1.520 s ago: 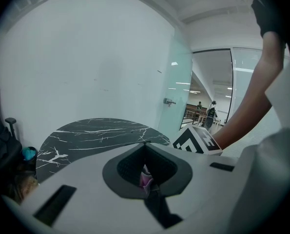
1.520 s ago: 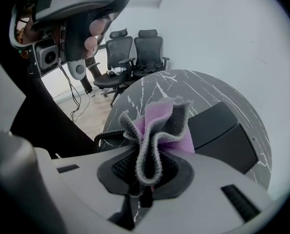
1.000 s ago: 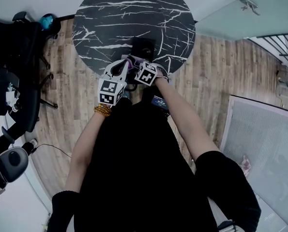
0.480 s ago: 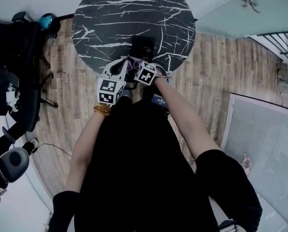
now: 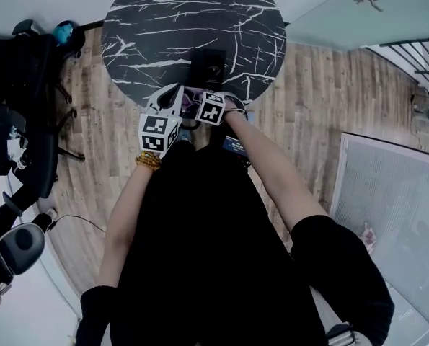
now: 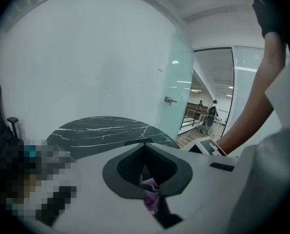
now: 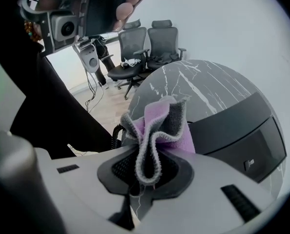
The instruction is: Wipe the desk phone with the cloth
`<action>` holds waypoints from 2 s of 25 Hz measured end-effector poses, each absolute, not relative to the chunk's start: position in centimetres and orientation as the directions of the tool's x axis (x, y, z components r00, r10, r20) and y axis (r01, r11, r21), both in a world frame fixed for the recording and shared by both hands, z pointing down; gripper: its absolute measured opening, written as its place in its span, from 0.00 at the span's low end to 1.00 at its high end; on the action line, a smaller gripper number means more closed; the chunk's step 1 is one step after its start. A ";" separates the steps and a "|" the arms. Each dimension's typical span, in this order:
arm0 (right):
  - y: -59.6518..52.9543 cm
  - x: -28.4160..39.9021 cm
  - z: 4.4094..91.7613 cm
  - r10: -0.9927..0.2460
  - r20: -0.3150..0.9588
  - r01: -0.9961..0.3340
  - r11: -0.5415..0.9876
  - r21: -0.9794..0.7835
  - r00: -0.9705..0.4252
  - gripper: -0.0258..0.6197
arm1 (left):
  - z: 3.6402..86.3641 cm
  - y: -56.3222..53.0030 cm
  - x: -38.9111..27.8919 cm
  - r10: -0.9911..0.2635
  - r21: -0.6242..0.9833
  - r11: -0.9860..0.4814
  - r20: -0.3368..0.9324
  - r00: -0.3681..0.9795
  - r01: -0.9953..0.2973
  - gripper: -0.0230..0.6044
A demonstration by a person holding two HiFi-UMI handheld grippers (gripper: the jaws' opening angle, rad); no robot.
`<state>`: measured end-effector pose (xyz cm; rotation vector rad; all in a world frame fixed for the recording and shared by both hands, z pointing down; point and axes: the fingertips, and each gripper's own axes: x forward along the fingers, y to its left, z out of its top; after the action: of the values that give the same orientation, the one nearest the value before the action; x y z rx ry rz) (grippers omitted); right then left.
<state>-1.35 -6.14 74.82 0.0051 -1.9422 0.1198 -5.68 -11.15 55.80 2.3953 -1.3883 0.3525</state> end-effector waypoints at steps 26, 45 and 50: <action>-26.8 2.0 58.3 -0.698 0.544 -0.227 0.688 0.689 -0.466 0.13 | 56.4 -10.5 -5.3 -0.778 0.176 -0.453 0.401 0.484 -0.874 0.06; -22.2 2.3 67.4 -0.373 0.835 -0.225 0.926 0.304 -0.406 0.13 | 57.0 -9.9 -5.4 -0.766 0.176 -0.457 0.421 0.487 -0.872 0.06; -21.7 2.5 67.5 -0.341 0.848 -0.241 0.935 0.261 -0.407 0.13 | 56.9 -10.0 -5.3 -0.763 0.177 -0.464 0.418 0.494 -0.868 0.06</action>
<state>2.53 -21.67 67.54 0.4172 -2.0104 -0.1165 -5.29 -9.96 56.95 2.3770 -1.3604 0.3977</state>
